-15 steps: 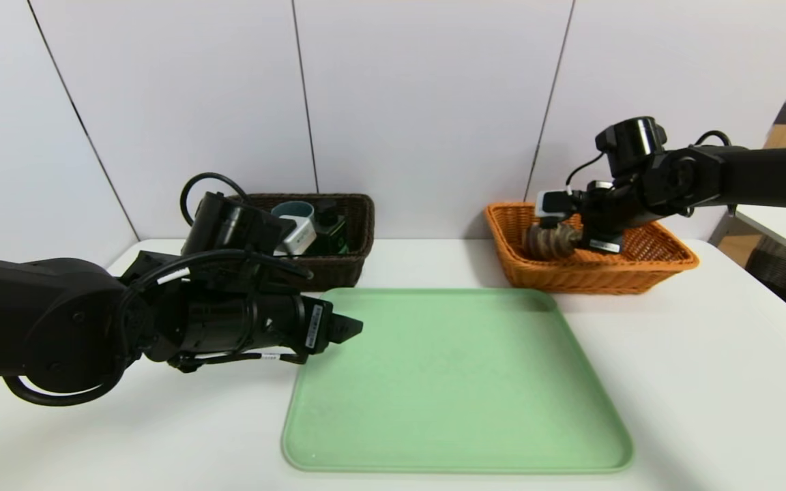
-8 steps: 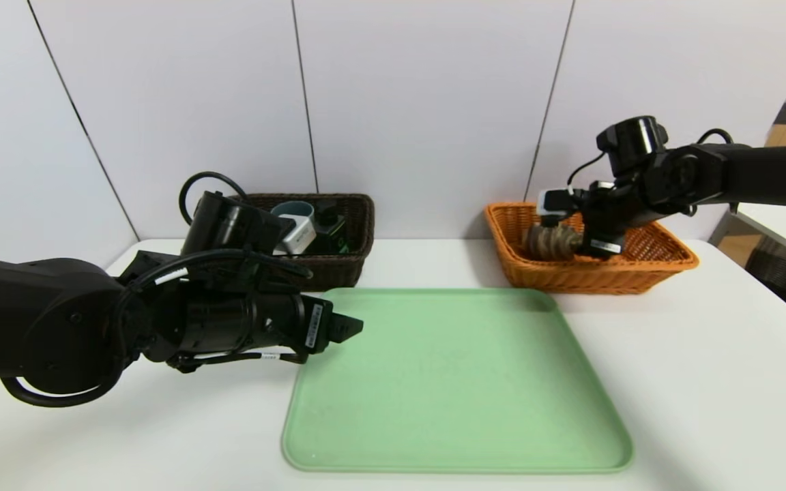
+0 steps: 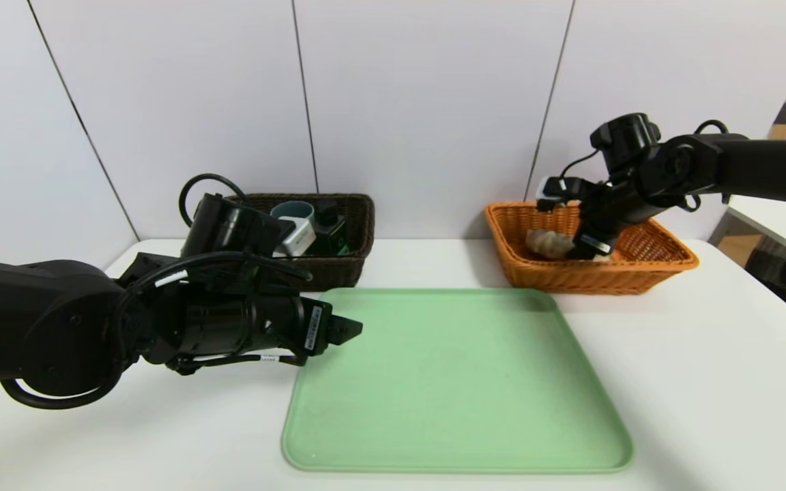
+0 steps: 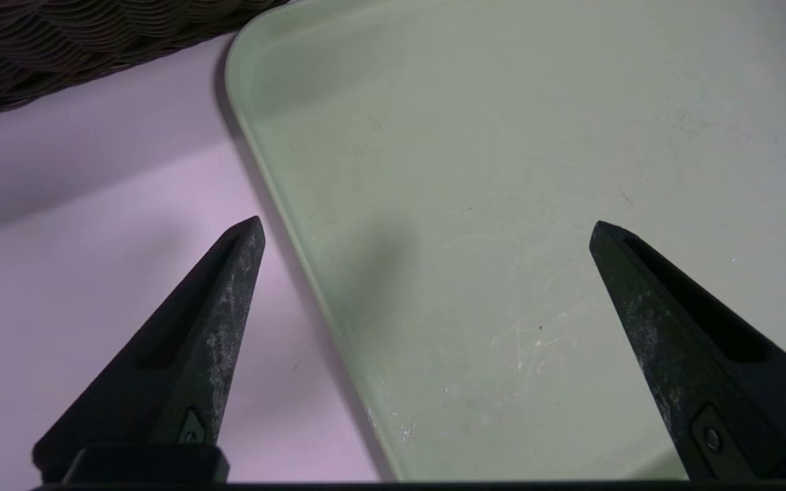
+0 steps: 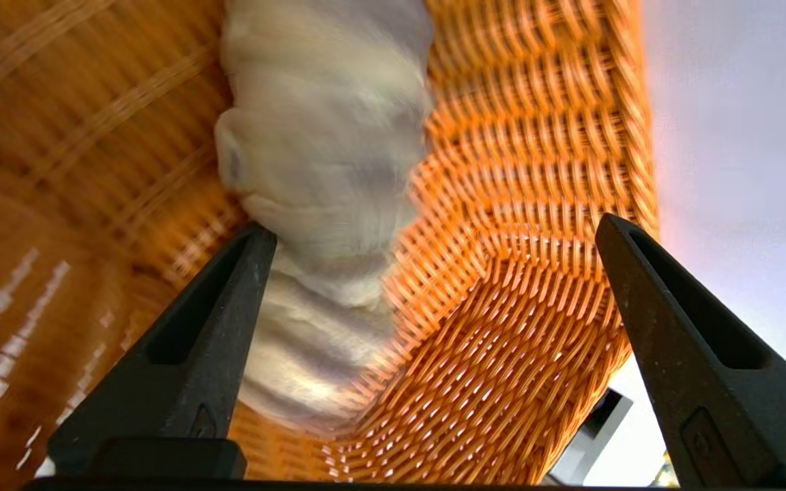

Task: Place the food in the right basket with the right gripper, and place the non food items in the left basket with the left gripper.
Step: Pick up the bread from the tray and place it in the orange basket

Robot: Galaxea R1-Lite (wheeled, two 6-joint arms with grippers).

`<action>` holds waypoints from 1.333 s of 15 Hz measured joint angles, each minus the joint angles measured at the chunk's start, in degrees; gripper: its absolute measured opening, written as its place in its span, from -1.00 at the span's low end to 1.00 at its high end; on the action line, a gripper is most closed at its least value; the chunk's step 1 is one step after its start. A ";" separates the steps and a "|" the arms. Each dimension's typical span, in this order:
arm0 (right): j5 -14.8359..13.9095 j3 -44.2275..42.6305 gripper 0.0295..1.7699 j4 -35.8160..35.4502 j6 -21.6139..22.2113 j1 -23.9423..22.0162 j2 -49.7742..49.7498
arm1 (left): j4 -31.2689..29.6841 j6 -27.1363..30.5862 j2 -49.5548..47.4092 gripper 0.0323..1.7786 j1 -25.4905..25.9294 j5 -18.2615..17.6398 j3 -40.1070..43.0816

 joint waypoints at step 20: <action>3.66 -0.13 0.91 -4.16 14.23 0.39 -3.44 | 0.50 0.16 -3.36 0.90 -0.24 0.24 0.05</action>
